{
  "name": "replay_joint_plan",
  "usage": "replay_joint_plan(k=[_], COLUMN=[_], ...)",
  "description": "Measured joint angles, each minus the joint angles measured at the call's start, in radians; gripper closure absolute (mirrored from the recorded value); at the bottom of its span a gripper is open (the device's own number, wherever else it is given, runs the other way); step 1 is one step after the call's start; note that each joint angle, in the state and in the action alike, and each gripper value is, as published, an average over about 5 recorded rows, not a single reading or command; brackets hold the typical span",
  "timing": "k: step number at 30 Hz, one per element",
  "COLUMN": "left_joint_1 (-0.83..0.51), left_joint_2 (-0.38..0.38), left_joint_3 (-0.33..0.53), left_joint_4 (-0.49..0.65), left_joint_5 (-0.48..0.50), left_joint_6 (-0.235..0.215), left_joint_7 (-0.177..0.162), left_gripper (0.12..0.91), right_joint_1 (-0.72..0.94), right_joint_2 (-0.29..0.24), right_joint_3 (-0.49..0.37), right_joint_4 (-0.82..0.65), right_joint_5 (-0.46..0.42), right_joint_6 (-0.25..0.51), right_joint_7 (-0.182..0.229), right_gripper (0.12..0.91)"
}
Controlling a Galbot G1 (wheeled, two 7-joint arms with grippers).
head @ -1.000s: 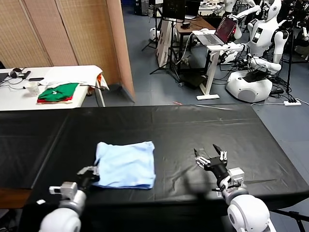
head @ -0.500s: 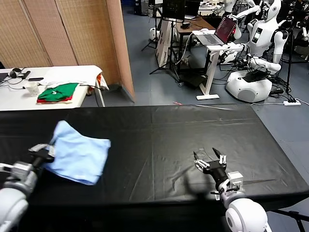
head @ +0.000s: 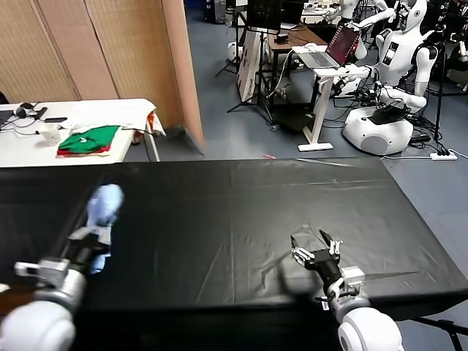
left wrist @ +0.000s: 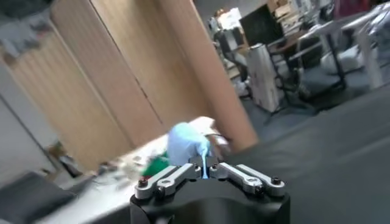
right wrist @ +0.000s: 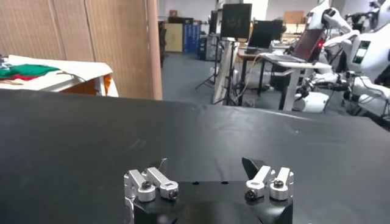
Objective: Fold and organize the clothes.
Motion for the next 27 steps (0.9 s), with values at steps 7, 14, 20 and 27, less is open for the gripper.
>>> replay_joint_plan(k=[7, 14, 20, 27], left_joint_1=[-0.136, -0.18, -0.183, -0.183], left_joint_2=[-0.144, -0.243, -0.275, -0.254], left_joint_3=[0.242, 0.363, 0.4, 0.382], left_joint_4=[0.032, 0.075, 0.081, 0.057], left_joint_5=[0.005, 0.054, 0.1, 0.108], left_joint_6=[0.003, -0.002, -0.044, -0.059], left_joint_7=[-0.01, -0.01, 0.039, 0.046], left_gripper=[0.863, 0.863, 0.639, 0.211], right_joint_1=[-0.002, 0.042, 0.085, 0.148], right_joint_2=[0.005, -0.01, -0.033, -0.047], right_joint_3=[-0.002, -0.036, -0.087, -0.193], right_joint_4=[-0.003, -0.028, -0.041, -0.077], right_joint_5=[0.002, 0.104, 0.248, 0.376], right_joint_6=[0.002, -0.018, -0.074, -0.132], right_joint_7=[0.0, 0.01, 0.023, 0.053], right_gripper=[0.118, 0.118, 0.118, 0.118])
